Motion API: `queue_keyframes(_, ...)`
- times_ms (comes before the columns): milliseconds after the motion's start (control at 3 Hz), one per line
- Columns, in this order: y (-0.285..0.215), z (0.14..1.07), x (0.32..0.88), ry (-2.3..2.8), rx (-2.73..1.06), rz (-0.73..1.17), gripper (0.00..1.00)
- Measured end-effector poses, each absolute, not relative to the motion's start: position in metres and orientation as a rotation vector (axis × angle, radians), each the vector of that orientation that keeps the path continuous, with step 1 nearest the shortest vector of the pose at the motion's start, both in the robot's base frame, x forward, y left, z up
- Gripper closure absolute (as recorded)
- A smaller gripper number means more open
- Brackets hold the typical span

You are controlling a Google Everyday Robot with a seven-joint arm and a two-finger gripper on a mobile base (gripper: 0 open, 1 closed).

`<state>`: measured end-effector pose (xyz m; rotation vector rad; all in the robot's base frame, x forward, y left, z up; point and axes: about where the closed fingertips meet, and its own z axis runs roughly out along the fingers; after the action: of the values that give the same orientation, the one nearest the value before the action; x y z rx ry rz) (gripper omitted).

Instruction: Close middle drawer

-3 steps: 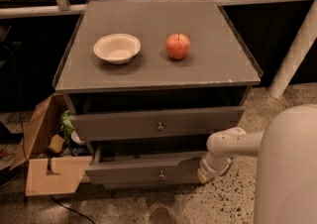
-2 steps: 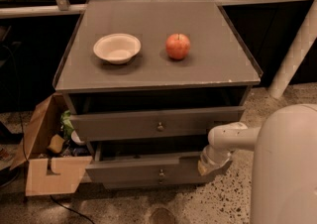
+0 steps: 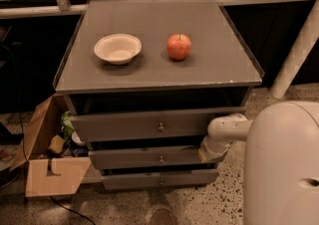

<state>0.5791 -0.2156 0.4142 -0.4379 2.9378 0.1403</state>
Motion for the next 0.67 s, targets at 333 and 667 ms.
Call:
queue_keyframes(333,-0.2153,0.4135,0.5789,2.94,-0.439,0.141,1.0)
queue_keyframes(667,-0.2128,0.4122,0.5859,2.938,-0.411,0.14,1.0)
